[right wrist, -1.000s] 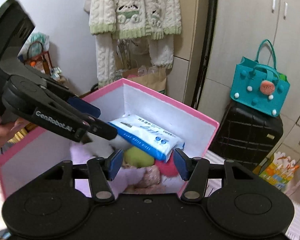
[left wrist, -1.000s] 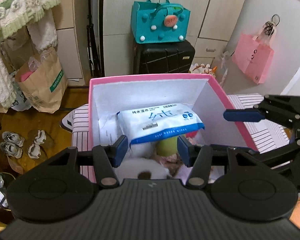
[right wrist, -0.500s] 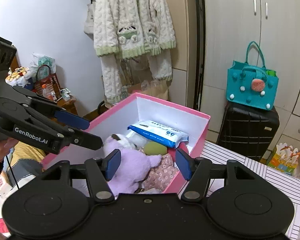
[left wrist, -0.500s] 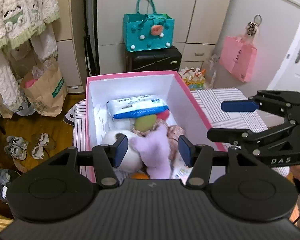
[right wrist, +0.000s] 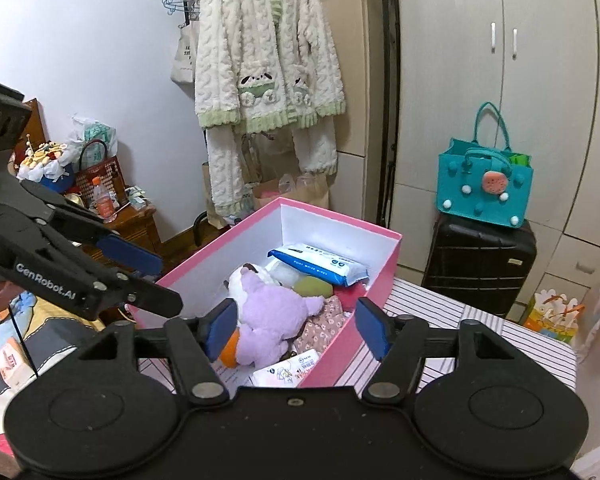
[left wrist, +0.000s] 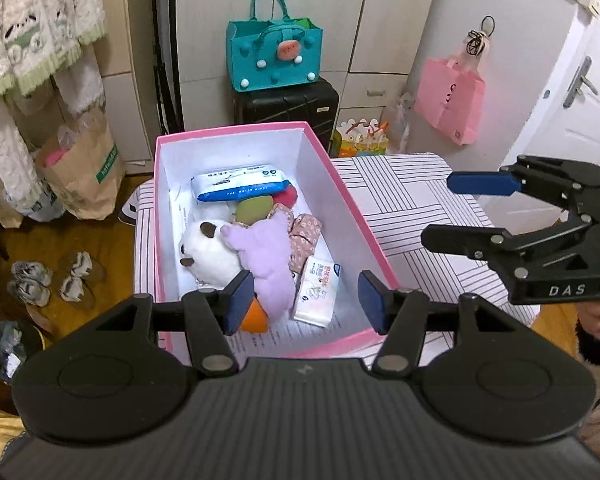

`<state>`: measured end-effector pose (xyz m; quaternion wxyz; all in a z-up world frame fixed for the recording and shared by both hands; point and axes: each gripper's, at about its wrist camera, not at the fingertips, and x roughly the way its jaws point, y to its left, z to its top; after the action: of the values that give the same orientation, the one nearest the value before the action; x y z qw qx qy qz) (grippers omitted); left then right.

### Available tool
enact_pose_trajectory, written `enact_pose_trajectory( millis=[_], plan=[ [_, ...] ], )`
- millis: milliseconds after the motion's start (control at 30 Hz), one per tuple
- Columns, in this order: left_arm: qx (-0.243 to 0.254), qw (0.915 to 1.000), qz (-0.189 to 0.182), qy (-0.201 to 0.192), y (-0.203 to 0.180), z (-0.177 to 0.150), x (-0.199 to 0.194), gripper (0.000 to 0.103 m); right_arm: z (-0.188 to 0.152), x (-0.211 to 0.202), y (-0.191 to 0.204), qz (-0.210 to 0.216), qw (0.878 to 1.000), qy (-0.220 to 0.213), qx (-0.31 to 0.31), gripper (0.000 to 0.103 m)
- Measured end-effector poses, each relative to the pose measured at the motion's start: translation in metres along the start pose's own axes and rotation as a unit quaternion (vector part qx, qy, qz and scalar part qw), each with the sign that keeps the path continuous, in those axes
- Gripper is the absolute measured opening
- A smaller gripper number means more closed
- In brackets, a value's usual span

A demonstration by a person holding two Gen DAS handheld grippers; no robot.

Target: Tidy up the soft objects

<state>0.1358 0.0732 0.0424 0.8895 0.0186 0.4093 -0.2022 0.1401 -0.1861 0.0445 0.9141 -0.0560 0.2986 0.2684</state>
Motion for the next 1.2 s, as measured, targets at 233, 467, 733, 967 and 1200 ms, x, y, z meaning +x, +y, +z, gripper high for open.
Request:
enact_pose_trajectory(
  millis=[233,467,733,967,1200],
  plan=[
    [0.017,0.9998,0.009,0.001,-0.019,-0.009,-0.023,0.064,-0.009,-0.024,0.004,-0.019,1.0,0.02,-0.005,0.085],
    [0.03,0.9995,0.005,0.0,-0.034,-0.018,-0.035,0.08,-0.021,-0.041,0.009,-0.076,0.995,0.068,-0.004,0.101],
    [0.049,0.9985,0.007,-0.022,-0.052,-0.03,-0.04,0.1,-0.04,-0.065,0.008,-0.125,0.991,0.035,-0.007,0.101],
    [0.035,0.9972,0.053,-0.039,-0.059,-0.04,-0.041,0.101,-0.05,-0.08,0.001,-0.121,0.991,0.021,0.046,0.101],
    [0.003,0.994,0.101,-0.04,-0.066,-0.047,-0.037,0.101,-0.06,-0.076,0.005,-0.136,0.989,0.019,0.056,0.101]
  ],
)
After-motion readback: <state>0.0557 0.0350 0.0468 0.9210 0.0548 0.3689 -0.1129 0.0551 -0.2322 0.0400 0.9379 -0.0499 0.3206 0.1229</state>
